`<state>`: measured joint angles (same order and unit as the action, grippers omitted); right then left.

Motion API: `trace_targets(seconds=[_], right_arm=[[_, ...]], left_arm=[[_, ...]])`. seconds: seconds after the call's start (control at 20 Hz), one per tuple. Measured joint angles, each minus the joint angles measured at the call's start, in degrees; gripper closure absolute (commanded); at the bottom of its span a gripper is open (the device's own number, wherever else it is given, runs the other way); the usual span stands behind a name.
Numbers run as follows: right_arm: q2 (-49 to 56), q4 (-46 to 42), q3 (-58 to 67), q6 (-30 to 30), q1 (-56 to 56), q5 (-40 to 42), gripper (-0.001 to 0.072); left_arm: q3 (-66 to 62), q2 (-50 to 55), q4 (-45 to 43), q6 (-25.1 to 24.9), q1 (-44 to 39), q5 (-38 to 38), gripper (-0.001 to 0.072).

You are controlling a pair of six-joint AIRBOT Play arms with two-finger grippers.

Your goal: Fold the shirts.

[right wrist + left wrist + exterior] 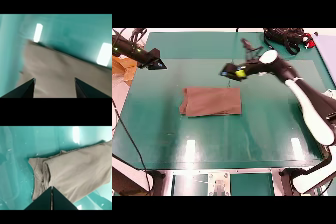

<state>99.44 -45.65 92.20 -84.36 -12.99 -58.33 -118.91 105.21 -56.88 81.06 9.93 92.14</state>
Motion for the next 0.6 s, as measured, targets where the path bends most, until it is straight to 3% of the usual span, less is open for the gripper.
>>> trace_targets(seconds=[0.2,0.45,0.5,0.55,0.6], right_arm=[[-0.3,-0.3,-9.2,0.7,8.1,-4.9,0.0143],[3.2,6.2,-17.3,5.5,7.0,-2.9,0.0146],[3.9,8.5,-17.8,6.5,5.9,-2.5,0.0212],[4.6,10.2,-18.2,7.4,4.8,-1.7,0.0527],[5.2,11.0,-18.4,8.0,3.7,-0.6,0.0656]], left_arm=[[0.0,0.0,0.0,-0.1,0.0,0.0,0.0683],[0.0,0.0,-0.1,-0.1,0.0,0.0,0.0683],[0.0,0.0,-0.1,-0.1,0.0,0.0,0.0683],[0.0,0.0,-0.1,-0.1,0.0,0.0,0.0683],[0.0,0.0,-0.1,-0.1,0.0,0.1,0.0683]])
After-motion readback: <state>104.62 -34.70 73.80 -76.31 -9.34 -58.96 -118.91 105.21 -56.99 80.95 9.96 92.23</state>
